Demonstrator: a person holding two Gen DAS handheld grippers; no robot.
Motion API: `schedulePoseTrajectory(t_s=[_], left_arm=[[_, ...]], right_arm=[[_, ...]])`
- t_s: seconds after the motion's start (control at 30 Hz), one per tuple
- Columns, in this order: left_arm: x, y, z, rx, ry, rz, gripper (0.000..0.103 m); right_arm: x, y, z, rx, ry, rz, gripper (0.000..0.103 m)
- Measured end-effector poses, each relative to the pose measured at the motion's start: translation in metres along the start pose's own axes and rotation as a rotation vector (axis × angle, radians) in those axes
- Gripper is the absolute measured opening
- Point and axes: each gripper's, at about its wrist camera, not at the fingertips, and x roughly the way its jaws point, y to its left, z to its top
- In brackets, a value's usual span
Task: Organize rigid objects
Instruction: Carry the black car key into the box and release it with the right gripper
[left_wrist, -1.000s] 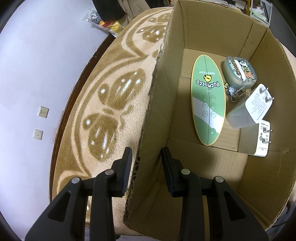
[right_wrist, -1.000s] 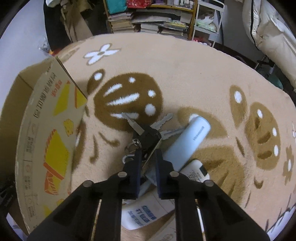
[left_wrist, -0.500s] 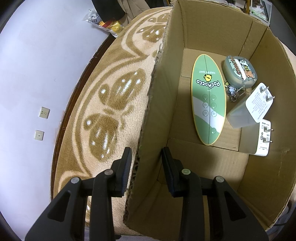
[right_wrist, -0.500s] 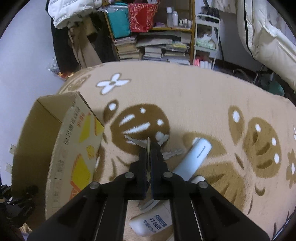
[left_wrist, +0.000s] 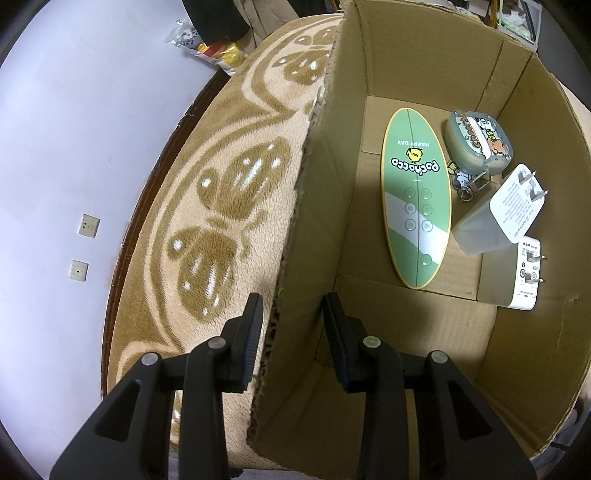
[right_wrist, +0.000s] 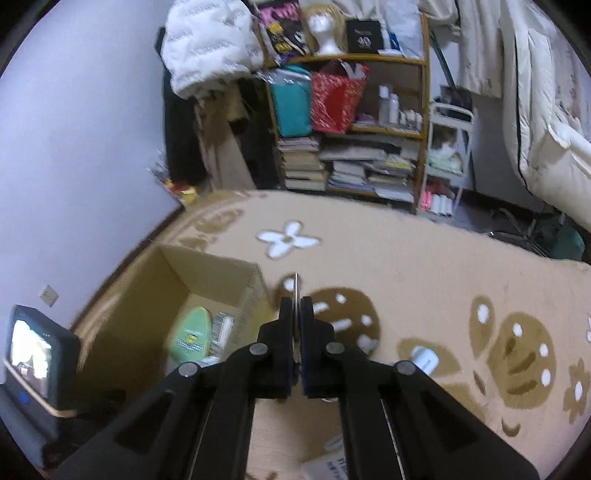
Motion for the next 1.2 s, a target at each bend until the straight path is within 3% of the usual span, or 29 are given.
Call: schedulePoseTrajectory(t_s=[0.4, 0.5, 0.77, 1.0, 1.2], left_arm=[[0.001, 0.001, 0.000, -0.004, 0.002, -0.003, 0.033], [0.001, 0.001, 0.000, -0.004, 0.003, -0.003, 0.033], [0.002, 0.001, -0.002, -0.002, 0.004, 0.000, 0.033], [0.004, -0.001, -0.003, 0.004, 0.016, 0.004, 0.034], [0.005, 0.001, -0.004, -0.001, 0.017, -0.006, 0.034]], right_arm=[[-0.055, 0.058, 0.010, -0.115, -0.137, 0.159, 0.004], [-0.052, 0.069, 0.005, -0.121, -0.112, 0.205, 0.004], [-0.021, 0.082, -0.019, -0.139, 0.019, 0.206, 0.004], [0.007, 0.074, -0.031, -0.140, 0.093, 0.161, 0.004], [0.013, 0.068, -0.032, -0.132, 0.095, 0.116, 0.006]])
